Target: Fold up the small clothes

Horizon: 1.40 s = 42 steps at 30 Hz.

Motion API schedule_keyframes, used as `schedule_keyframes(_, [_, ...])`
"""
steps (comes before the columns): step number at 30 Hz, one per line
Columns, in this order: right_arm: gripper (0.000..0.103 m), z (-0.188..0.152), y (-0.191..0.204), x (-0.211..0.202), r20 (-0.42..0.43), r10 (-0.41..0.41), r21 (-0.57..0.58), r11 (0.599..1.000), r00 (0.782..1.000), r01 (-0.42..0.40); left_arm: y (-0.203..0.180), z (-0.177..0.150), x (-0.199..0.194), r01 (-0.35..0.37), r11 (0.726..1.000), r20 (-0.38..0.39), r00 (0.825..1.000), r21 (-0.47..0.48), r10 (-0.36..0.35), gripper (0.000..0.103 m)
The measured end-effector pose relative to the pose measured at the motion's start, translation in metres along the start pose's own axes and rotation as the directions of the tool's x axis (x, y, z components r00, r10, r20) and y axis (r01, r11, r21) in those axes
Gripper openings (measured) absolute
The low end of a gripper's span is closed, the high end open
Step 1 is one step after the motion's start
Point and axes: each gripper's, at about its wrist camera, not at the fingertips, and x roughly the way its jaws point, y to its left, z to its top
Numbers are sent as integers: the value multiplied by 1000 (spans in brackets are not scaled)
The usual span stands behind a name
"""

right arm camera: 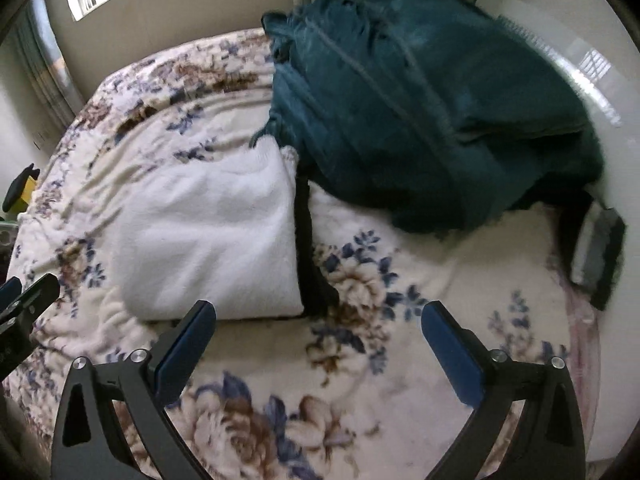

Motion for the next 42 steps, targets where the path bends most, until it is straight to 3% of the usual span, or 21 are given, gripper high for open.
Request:
schedule_keyframes(9, [103,-30,-16,-186,152,7,7,1000,988,-8,-13,-13,-158,8,999,116,993,34,-12,90])
schedule_keyframes(19, [103,-75,-34,-349,281,38,-12,999,959,-36,-19,-36,-279,11,999,208,978,35,-18,90])
schedule_keyframes(30, [103,-119,-54,-446,350,62,-29,998,935,-56,-26,-65,-347,16,999,259,966,33,-24,90])
schedule_keyframes(42, [103,-131,-60,-480,383,90,-62,995,919,-72,-18,-82,-374,4,1000,284,959,-4,-3,90])
